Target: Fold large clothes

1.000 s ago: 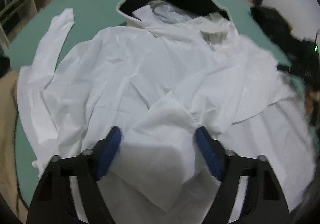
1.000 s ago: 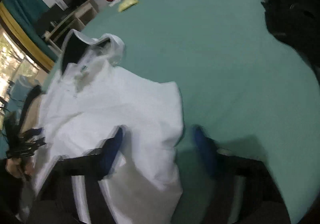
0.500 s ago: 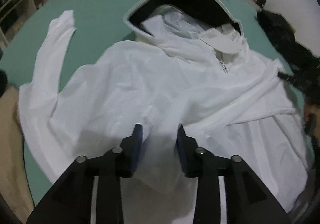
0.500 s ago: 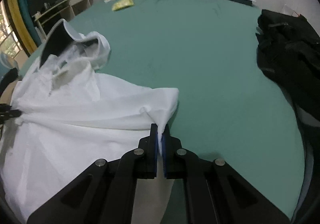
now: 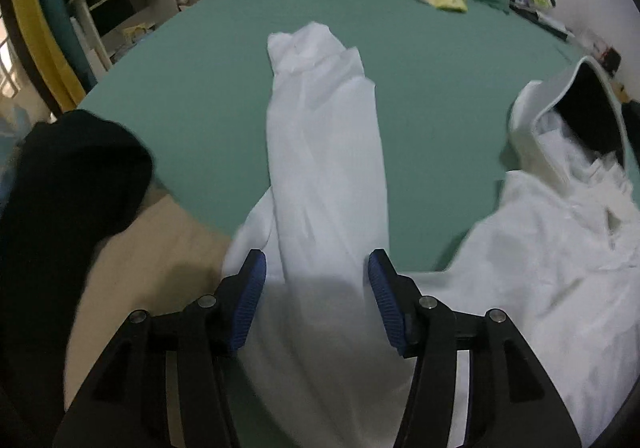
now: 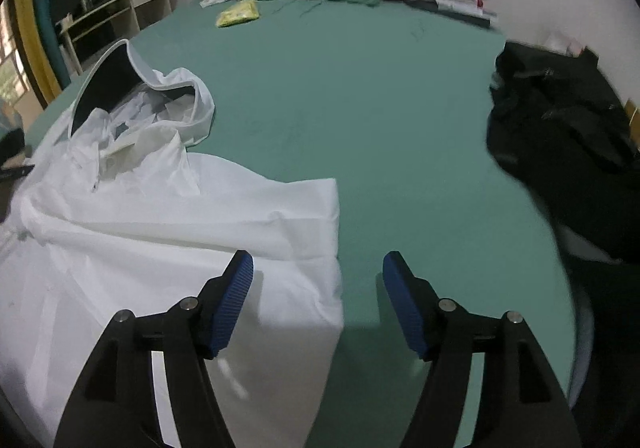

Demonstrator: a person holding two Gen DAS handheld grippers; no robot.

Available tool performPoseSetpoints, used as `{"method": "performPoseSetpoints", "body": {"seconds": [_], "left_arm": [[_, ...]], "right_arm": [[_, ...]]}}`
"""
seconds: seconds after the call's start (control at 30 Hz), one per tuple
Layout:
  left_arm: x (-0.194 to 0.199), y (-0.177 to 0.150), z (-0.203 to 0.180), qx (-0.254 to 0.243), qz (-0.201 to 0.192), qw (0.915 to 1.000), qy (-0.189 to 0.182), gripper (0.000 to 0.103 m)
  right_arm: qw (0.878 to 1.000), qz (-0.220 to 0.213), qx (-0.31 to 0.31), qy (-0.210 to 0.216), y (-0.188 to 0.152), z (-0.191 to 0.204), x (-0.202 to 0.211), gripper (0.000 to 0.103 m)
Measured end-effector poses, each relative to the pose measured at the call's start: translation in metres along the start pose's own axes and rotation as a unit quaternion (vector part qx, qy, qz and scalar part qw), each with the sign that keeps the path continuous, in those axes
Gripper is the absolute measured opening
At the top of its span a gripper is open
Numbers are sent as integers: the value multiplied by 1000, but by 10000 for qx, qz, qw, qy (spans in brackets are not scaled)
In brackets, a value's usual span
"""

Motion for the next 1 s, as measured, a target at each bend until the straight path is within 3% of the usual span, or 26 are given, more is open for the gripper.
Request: {"method": "performPoseSetpoints", "body": {"seconds": [0.03,0.07,0.23,0.3,0.33,0.4,0.47,0.6,0.73,0.83,0.87,0.9,0.93,0.97,1.0], "left_arm": [[1,2,-3,-67,-137,9999,-33,40],[3,1,-4,-119,-187,9997,-88,4],[49,-1,-17,58,-541,9974,-474,2],[71,-11,-26,128,-411,9957,-823,3],[77,-20,-31,135,-157,9944,-1037,3],[76,-41,-39,144,591,9888,-1361,12],[76,-42,-36,203,766,9858,-1481,45],[59,-1,-21,260,304,9930,-1113,47],[13,47,-21,229,-87,9969,-745,48],[-40,59,-19,342,113,9989,-310,48],[-40,64,-23,346,-151,9989,-282,48],[-38,68,-30,243,-270,9982,-487,46],[-38,70,-39,149,-229,9965,-792,13],[-35,72,-43,154,-264,9949,-965,3],[-28,77,-43,196,-425,9940,-985,3]], "right_arm": [[10000,-16,38,-16,0,0,2,68],[10000,-51,48,-14,0,0,3,68],[9997,-53,-156,162,-2,-4,6,68],[9996,-67,-161,217,-1,-2,13,68],[9996,-132,-129,235,1,-2,17,68],[9996,-174,-75,208,2,-3,23,68],[9996,-197,-55,203,1,-6,25,68],[9996,-109,-150,213,-8,-16,19,68],[9998,86,-174,91,-15,-25,8,68],[9998,118,-136,30,-11,-26,4,68],[9999,106,-90,2,-8,-24,4,68],[9999,86,-58,-4,-7,-23,3,68],[10000,42,-21,24,-6,-20,3,68],[10000,27,4,55,-7,-19,2,68],[9999,56,29,80,-9,-17,0,68]]}}
Point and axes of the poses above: each gripper's, at about its wrist camera, not at the fingertips, and x roughly against the way its jaws point, z to its left, y to its top, the point moved 7 cm from there along -x, roughly the way its jaws point, and after that the axes turned 2 degrees about -y, right-handed, at the moved point
